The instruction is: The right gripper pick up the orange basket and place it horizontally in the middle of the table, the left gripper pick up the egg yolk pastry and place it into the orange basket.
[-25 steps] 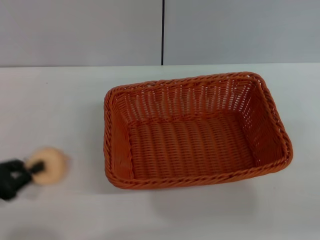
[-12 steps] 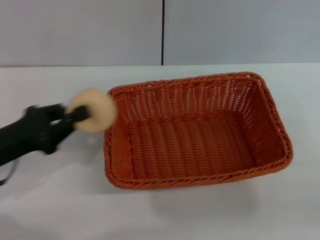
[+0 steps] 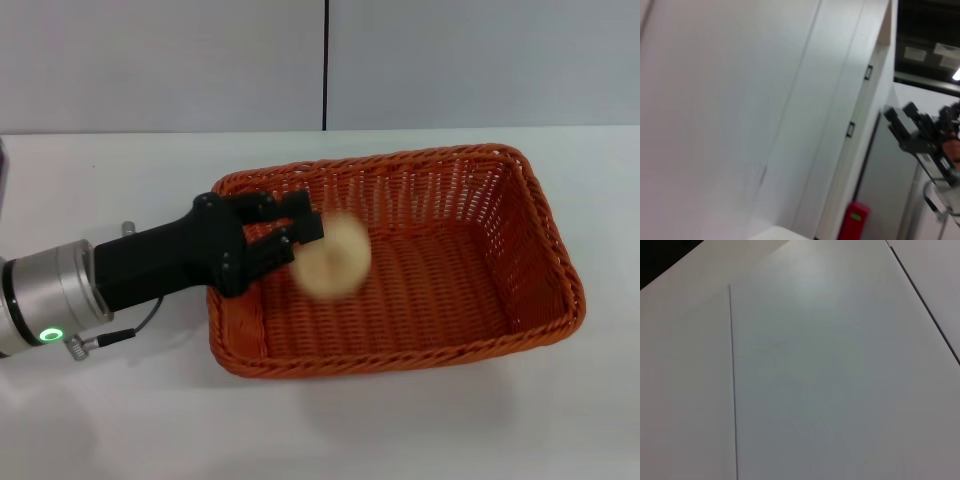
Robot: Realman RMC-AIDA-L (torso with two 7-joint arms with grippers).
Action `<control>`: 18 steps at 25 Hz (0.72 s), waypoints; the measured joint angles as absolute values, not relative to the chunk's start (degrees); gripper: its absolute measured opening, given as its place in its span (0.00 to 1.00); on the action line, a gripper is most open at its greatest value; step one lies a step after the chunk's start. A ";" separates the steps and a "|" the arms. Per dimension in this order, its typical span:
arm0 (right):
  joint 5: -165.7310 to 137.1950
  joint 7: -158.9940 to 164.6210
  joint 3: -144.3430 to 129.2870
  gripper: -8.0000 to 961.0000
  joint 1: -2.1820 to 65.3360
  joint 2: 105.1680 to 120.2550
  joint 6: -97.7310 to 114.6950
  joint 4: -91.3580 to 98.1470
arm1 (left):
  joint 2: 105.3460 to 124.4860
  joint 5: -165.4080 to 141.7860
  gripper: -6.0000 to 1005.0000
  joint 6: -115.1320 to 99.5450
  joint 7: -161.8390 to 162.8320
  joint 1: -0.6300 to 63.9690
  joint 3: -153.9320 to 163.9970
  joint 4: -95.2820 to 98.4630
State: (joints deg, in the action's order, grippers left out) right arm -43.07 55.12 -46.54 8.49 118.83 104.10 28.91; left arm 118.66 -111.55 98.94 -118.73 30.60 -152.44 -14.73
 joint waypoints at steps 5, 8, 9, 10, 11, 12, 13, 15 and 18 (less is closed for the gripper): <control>-43.06 54.92 -46.52 0.67 8.55 118.79 104.14 28.42 | 118.56 -109.92 0.45 99.15 -119.27 29.62 -152.92 -14.62; -43.06 54.86 -46.38 0.67 8.68 118.71 104.15 28.34 | 118.09 -107.58 0.52 100.48 -118.89 26.22 -153.23 -17.25; -43.06 54.85 -46.28 0.67 8.71 118.69 104.16 28.31 | 118.07 -106.80 0.54 100.94 -118.72 25.18 -153.43 -18.53; -43.06 54.85 -46.14 0.67 8.70 118.68 104.16 28.28 | 118.02 -106.12 0.56 101.19 -118.56 24.21 -153.67 -19.51; -43.06 54.84 -46.03 0.67 8.68 118.68 104.14 28.26 | 118.00 -104.21 0.58 101.67 -118.06 22.00 -154.34 -21.79; -43.06 54.77 -45.85 0.67 8.52 118.67 103.87 28.22 | 118.00 -104.21 0.61 101.67 -118.06 22.00 -154.34 -21.79; -43.06 54.58 -45.74 0.67 8.40 118.66 103.71 28.19 | 117.99 -102.24 0.63 102.00 -117.59 19.78 -155.34 -24.04; -43.05 54.00 -45.65 0.67 8.30 118.66 103.64 27.92 | 117.88 -98.40 0.67 102.21 -117.26 15.91 -157.92 -27.34; -42.73 50.87 -45.31 0.67 7.99 118.72 103.76 26.19 | 117.82 -95.15 0.75 102.25 -117.33 12.58 -160.87 -29.56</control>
State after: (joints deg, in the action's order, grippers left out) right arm -42.74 50.87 -45.31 7.99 118.72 103.76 26.19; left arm 117.82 -95.15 102.25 -117.34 12.58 -160.87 -29.56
